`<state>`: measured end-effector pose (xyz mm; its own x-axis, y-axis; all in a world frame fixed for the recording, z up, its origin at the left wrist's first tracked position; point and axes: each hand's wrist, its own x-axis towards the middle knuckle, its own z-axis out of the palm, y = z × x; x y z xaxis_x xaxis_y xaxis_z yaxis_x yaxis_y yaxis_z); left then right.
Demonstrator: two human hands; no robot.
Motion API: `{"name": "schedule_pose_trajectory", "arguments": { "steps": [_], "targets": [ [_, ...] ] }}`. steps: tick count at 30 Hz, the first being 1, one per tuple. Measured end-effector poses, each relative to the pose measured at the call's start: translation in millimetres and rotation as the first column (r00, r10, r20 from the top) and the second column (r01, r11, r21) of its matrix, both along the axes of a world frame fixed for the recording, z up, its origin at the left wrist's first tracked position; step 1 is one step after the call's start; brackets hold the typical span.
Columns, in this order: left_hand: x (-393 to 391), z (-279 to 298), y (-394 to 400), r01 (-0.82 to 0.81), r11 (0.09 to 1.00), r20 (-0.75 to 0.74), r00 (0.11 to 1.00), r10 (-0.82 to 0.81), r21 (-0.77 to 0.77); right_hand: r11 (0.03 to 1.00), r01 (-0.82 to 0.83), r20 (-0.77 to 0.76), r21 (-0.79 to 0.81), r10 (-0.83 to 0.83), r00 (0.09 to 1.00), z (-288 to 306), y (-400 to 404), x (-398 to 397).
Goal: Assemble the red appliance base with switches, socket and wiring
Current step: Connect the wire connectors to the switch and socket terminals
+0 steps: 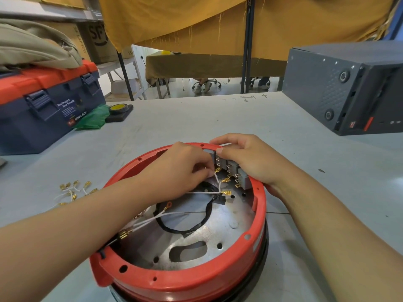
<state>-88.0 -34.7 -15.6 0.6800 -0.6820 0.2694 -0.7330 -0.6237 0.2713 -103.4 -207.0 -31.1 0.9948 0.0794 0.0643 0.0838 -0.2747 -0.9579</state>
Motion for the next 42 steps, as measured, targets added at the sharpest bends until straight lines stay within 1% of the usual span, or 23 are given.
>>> {"name": "schedule_pose_trajectory", "arguments": {
  "steps": [6,13,24,42],
  "targets": [
    [-0.9,0.0,-0.9,-0.025,1.000,-0.012,1.000,0.025,0.008,1.000,-0.004,0.002,-0.001,0.004,1.000,0.8,-0.2,-0.7],
    [-3.7,-3.0,-1.3,-0.024,1.000,0.028,0.999,0.024,0.019,1.000,-0.002,-0.014,0.029,0.002,1.000,0.6,0.5,-1.4],
    [-2.1,-1.1,-0.6,-0.012,1.000,-0.023,1.000,0.012,0.013,1.000,0.006,-0.014,0.018,-0.005,1.000,0.8,0.1,-1.6],
    [-5.7,-2.9,-4.1,-0.044,0.997,0.065,0.997,0.040,0.068,1.000,0.015,-0.009,0.008,-0.015,1.000,-3.6,-1.8,2.2]
  ]
}}
